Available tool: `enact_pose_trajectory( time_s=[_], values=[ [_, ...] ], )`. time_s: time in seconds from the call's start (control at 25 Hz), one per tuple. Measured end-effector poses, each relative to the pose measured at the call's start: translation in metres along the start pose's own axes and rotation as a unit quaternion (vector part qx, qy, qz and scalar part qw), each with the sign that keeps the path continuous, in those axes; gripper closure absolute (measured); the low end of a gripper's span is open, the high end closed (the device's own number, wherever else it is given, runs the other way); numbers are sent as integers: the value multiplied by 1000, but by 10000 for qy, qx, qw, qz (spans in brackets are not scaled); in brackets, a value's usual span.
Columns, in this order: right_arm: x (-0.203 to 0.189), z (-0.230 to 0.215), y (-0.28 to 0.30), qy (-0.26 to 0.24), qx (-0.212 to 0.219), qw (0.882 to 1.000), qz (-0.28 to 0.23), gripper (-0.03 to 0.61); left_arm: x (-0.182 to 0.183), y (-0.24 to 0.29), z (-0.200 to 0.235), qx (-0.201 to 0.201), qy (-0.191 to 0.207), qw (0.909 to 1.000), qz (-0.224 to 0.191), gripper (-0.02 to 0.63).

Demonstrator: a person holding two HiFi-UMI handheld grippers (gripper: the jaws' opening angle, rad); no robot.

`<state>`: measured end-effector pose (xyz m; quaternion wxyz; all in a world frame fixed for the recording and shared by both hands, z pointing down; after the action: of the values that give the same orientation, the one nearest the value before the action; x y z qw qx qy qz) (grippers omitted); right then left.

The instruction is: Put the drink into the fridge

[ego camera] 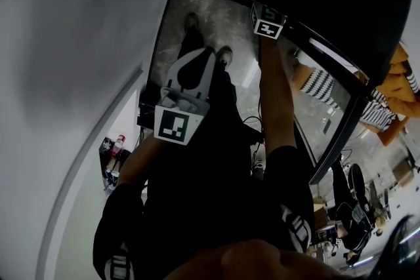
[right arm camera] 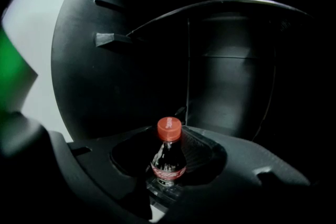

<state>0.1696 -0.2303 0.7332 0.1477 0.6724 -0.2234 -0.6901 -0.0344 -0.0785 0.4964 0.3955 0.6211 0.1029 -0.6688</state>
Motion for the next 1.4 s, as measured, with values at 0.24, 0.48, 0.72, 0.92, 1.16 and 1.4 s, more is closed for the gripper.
enact_pose_trajectory(
  time_s=[0.24,0.48,0.72,0.92,1.16,1.4],
  values=[
    [0,0,2,-23,-76,9999,88,448,0,1,-2,-28,14,10000,-50,609],
    [-6,-3,1,-51,-136,9997,181,443,-2,-1,-3,-20,-3,10000,-29,609],
    [-6,-3,0,26,-152,9998,125,406,0,-2,-2,-4,-8,10000,-57,609],
    [-7,-3,0,23,-148,9998,154,391,-1,-2,-1,-13,-49,10000,-61,609],
    [-8,-5,-4,68,-175,9997,160,377,-1,-2,-2,-43,-54,10000,-65,609],
    [1,-4,-14,78,-171,9998,61,367,6,-5,-6,-51,3,9999,-141,609]
  ],
)
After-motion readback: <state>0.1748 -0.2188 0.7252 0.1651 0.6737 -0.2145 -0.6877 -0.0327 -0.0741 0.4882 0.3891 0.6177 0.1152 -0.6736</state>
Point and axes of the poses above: the fingertips, and each gripper's own axes: y forward along the fingers, z to its left, x out of its top, the point moved 5 cm from there along -y, backward along the fingers, and after that the axes turned 1 degree about z, right-handed, at the moved point
